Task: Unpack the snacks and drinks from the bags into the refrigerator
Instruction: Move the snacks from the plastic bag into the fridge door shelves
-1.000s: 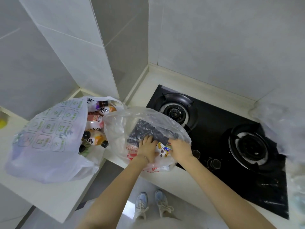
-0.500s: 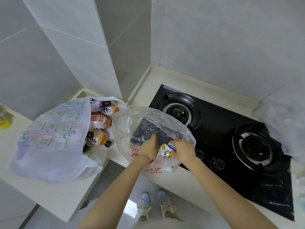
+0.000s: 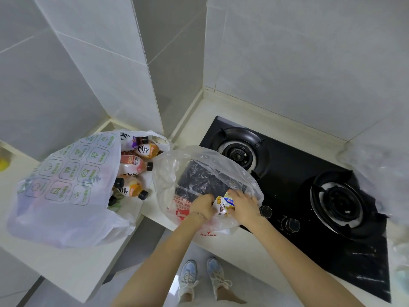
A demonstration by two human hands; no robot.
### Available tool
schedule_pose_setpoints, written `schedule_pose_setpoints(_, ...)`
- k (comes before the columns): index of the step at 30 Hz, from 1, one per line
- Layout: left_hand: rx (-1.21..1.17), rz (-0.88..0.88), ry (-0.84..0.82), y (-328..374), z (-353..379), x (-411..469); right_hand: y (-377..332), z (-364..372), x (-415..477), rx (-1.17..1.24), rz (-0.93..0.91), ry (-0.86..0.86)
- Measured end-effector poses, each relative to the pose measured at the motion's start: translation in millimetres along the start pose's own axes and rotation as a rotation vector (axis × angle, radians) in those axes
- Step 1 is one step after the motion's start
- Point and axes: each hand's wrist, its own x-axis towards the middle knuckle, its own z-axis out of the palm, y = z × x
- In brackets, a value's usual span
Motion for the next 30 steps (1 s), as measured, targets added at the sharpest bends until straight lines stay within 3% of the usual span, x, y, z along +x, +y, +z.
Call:
schedule_pose_setpoints(5,-0.104,0.073,0.129,-7.9,-22.3,-5.5,-0.8,2.6,3.2,0.026,0.016,0.028)
schedule_pose_setpoints(19,-0.807,0.080,0.507,-24.1,-77.8,-40.7,-9.2,10.7,13.1,-0.063,-0.015,0.092)
schedule_pose_setpoints(26,-0.747,0.102,0.469,-22.5,-89.6,-41.3,-19.7,-3.2,16.0,0.336,-0.051,0.037)
schedule_pose_setpoints(30,-0.732,0.096,0.448,-27.1,-86.7,-42.8,-26.9,-3.8,17.6,0.377,-0.116,-0.102)
